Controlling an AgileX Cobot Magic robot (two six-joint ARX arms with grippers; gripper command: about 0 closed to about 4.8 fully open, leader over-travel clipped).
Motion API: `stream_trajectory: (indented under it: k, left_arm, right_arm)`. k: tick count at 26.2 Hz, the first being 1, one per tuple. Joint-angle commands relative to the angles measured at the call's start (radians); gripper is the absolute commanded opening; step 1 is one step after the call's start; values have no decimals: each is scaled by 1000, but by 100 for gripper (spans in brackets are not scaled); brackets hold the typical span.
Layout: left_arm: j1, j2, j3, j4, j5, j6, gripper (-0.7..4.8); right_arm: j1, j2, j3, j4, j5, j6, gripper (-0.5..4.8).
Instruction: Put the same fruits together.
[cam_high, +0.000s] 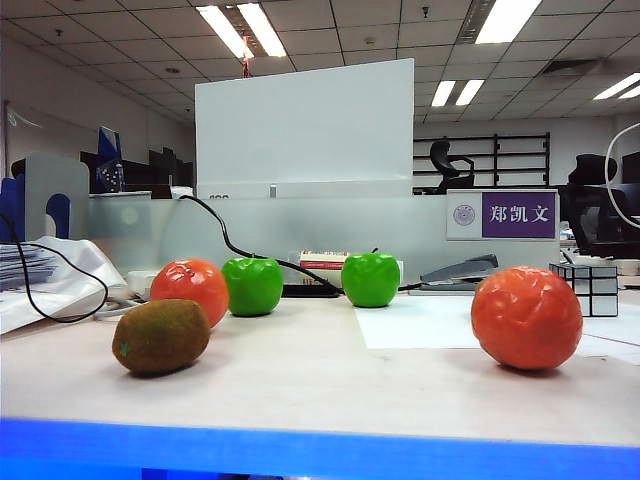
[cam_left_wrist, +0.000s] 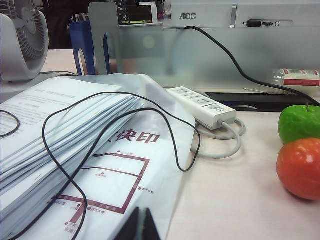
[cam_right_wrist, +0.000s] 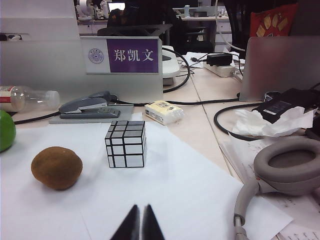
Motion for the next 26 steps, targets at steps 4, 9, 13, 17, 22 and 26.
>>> stream_trajectory:
  k: [4,9,13,17,22,26]
  left_arm:
    - [1,-1,1,10,0,3,-5]
    - [1,-1,1,10,6,-37,-5]
    - [1,-1,1,14,39,-176,-4]
    - [1,-1,5,18,317,-371,-5]
    - [1,-1,15,29,632,-398,-5]
    - [1,3,42,19,674,-457,-5]
  right_arm:
    - [-1,1,-7,19,0,3,22]
    - [0,1,-7,20,-1,3,22]
    - [0,1,-6,21,-67,108,22]
    - [0,1,-5,68,-253,428,22]
    - [0,1,-5,145,-330,495,22]
    - [6,6,-5,148,-425,470,22]
